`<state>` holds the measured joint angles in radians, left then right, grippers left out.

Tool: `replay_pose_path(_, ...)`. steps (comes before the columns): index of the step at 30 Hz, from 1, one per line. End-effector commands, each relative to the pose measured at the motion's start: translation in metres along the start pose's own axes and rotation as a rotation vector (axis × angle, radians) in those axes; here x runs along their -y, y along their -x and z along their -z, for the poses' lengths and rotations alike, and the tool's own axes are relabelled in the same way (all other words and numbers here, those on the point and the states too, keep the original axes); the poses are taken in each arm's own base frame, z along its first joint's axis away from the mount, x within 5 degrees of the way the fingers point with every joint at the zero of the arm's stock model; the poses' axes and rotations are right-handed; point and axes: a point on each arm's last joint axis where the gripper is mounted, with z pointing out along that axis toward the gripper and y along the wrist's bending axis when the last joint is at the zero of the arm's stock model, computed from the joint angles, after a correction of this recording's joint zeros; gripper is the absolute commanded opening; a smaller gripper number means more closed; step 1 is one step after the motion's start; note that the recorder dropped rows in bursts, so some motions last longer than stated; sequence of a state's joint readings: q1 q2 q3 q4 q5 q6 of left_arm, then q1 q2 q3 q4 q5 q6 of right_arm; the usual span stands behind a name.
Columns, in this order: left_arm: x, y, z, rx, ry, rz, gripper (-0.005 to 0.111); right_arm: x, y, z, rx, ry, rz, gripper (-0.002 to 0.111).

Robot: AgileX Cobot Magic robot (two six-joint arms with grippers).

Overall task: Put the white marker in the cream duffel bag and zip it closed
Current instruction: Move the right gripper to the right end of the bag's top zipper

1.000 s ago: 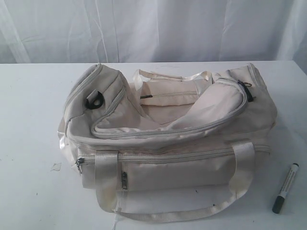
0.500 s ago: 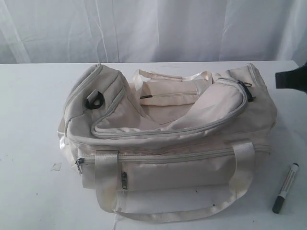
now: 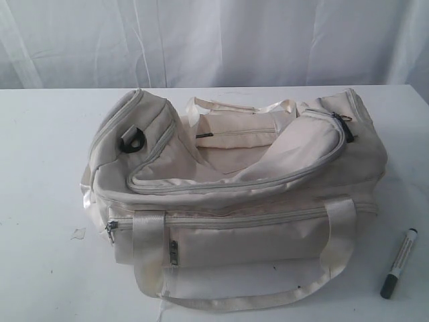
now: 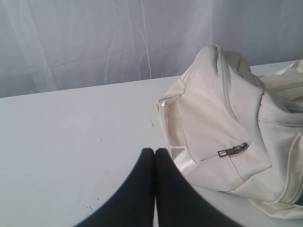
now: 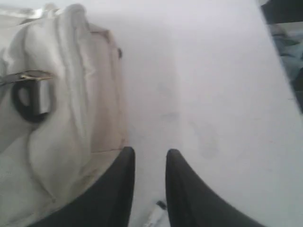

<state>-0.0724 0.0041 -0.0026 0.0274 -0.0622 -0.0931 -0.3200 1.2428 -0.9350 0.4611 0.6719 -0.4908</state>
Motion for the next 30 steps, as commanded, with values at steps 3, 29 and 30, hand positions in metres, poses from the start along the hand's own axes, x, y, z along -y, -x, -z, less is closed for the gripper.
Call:
replay_pose_path(3, 0.0, 0.0, 0.0, 0.005, 0.003, -0.005, 0.001, 0.015, 0.016, -0.037, -0.065, 0.175, -0.017, 0.033)
replay_pose_path(29, 0.0, 0.0, 0.0, 0.005, 0.003, -0.005, 0.001, -0.013, 0.02, -0.129, -0.197, 0.474, 0.02, 0.057)
replay_pose_path(30, 0.0, 0.0, 0.0, 0.005, 0.003, -0.005, 0.001, -0.013, 0.019, -0.131, -0.202, 0.475, 0.021, 0.057)
